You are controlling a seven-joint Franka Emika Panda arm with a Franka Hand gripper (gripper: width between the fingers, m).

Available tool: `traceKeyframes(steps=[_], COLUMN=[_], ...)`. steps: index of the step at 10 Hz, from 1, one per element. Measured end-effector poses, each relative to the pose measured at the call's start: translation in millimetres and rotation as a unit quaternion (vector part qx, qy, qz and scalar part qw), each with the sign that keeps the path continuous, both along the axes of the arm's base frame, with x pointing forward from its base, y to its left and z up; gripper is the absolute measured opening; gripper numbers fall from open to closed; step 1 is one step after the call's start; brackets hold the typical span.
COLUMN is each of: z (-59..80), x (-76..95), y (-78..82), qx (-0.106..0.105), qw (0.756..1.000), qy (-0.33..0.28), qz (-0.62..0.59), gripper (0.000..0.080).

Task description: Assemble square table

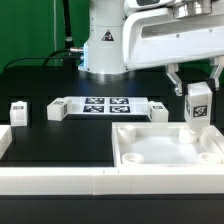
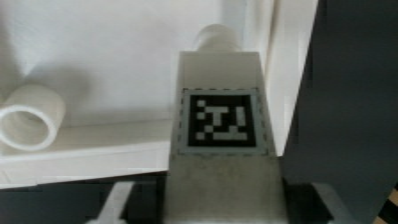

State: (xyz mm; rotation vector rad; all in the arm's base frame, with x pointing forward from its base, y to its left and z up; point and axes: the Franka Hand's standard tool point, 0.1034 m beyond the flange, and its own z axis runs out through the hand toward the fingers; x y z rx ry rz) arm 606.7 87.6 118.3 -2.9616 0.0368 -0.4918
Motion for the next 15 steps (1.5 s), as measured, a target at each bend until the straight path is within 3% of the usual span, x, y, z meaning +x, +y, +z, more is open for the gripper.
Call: traceKeyframes(steps=[2,4,8,11,15], z=[-4.1,3.9,4.4,5.5,5.3], x=[0.2,10.3,11.8,22.3,24.2], y=[2.4,4.0,5.7,8.0,9.1], qx=[-0.017,-0.032,-0.032,-0.062,-0.065], qw=[0.999,0.996,0.996,0.986,0.984], qy=[-0.044,-0.055,-0.052,-0.067,-0.083], qz=[0.026,0.065,0.071,0.140,0.142], gripper=[0.0288,0.0288,0.0288,0.0288,0.0288])
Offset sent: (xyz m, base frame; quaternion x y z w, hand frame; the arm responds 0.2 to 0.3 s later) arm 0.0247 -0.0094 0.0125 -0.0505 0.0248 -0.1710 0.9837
